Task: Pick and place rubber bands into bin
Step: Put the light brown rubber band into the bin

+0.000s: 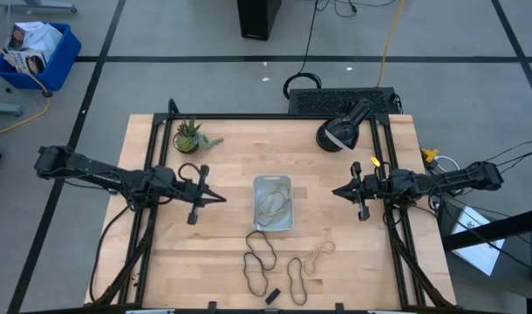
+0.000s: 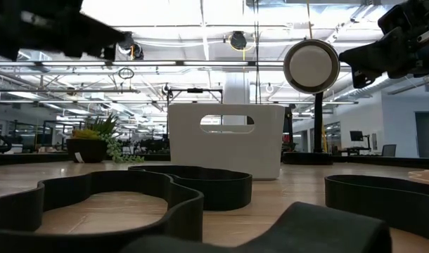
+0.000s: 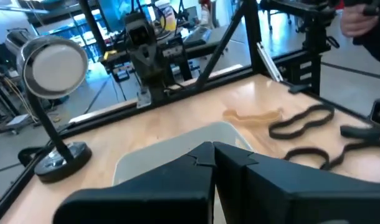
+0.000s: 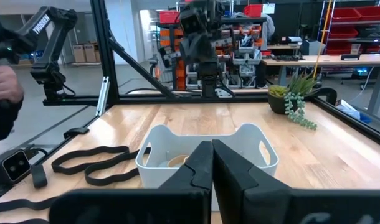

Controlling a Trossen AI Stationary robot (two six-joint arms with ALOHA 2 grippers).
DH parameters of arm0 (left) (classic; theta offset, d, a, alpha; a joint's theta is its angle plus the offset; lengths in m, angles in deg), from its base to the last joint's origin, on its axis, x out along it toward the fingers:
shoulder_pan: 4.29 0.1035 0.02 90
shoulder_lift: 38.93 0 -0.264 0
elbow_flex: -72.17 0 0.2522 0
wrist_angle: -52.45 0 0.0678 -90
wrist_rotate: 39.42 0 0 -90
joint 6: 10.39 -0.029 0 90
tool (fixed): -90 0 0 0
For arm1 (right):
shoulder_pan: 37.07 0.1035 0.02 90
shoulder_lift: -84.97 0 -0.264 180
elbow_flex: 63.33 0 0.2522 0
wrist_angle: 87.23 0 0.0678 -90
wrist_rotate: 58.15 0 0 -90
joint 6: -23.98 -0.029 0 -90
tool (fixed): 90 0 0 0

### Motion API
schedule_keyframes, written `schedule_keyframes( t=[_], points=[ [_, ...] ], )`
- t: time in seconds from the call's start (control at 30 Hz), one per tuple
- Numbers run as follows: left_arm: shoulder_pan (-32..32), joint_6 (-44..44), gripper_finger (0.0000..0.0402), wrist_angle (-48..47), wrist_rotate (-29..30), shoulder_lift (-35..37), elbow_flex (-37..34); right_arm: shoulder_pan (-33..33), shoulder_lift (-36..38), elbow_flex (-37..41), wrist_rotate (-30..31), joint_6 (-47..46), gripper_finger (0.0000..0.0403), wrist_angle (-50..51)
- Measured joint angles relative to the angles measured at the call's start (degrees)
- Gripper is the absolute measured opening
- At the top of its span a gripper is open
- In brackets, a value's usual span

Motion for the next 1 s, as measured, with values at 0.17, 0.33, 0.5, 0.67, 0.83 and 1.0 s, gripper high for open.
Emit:
schedule_keyframes(
  t=[0.17, 0.33, 0.5, 0.67, 0.83, 1.0],
  points=[
    [0.0, -0.3, 0.0002, 5.1, 0.2, 1.7, -4.3, 0.0, 0.0, 0.0, 0.0, 0.4, 0.0000, 0.0],
    [0.6, -1.0, 0.0003, 4.4, 1.0, 2.5, -6.7, 0.0, -0.2, 0.0, 0.0, 0.7, 0.0000, 0.0],
    [0.9, 0.5, 0.0003, 3.8, 1.5, 2.5, -6.7, 0.0, -1.2, 0.0, 0.2, 1.6, 0.0000, 0.0],
    [0.9, 0.5, 0.0009, 4.3, 5.7, 2.5, -6.7, 0.0, -2.7, 0.0, 0.3, 3.6, 0.0000, -1.4],
    [0.9, 0.9, 0.0030, 4.3, 7.4, 2.5, -6.7, 1.6, -8.3, 0.0, 0.3, 4.0, 0.0010, -8.9],
    [0.9, 0.7, 0.0034, 4.5, 7.5, 2.5, -6.7, 5.9, -16.3, -2.9, 4.3, 6.3, 0.0033, -11.4]
  ],
)
